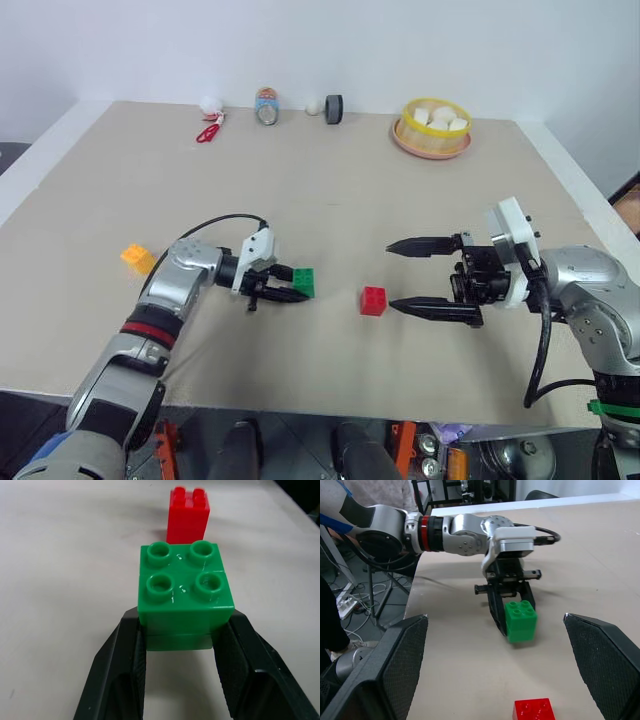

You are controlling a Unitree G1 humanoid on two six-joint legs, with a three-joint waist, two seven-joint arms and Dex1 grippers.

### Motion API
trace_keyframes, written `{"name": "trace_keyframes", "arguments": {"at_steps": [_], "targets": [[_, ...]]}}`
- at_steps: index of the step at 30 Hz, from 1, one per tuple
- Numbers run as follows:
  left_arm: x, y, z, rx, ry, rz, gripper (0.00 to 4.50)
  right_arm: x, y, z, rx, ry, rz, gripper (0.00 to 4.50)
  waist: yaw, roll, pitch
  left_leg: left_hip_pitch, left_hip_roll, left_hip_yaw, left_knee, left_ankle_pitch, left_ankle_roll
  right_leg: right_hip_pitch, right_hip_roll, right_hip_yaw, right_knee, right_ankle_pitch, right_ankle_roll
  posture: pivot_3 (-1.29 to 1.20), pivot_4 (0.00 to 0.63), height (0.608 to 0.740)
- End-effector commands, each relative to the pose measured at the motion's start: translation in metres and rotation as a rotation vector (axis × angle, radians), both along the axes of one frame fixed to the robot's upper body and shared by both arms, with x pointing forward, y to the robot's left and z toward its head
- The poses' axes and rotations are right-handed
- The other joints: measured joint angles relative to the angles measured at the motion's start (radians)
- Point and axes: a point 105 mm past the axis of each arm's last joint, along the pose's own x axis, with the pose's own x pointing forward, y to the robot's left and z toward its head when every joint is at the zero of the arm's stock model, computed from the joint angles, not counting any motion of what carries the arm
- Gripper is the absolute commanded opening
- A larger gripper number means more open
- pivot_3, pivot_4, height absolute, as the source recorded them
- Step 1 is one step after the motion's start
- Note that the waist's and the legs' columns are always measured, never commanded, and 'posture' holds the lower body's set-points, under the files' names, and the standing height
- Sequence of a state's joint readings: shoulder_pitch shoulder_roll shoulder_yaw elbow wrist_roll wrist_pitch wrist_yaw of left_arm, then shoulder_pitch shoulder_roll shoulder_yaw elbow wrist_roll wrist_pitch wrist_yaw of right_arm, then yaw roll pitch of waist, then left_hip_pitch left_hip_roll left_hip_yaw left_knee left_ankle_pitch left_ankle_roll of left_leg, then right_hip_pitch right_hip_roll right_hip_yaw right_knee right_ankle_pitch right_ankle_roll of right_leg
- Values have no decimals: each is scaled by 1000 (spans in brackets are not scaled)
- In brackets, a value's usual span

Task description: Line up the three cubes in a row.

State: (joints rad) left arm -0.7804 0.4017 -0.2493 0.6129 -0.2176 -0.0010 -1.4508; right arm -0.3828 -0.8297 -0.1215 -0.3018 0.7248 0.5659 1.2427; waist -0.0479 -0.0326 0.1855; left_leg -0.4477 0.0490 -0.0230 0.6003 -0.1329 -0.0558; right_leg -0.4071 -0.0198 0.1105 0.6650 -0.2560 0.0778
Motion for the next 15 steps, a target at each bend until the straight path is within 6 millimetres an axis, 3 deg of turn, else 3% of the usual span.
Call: {"name": "trace_keyframes", "arguments": {"at_steps": [1,15], "targets": [[-1,-4,9,-18,-18,-42,1324,-7,3,10,28,-43,12,4500,-1,0,0,0,0,0,0,0,0,0,0,0,0,0,0,0,150,740],[8,-18,-10,56,-85,-54,1324,-5,5,10,43,-44,-13,4500,1,0,0,0,0,-2,1,0,0,1,1,0,0,1,0,0,150,740]]}}
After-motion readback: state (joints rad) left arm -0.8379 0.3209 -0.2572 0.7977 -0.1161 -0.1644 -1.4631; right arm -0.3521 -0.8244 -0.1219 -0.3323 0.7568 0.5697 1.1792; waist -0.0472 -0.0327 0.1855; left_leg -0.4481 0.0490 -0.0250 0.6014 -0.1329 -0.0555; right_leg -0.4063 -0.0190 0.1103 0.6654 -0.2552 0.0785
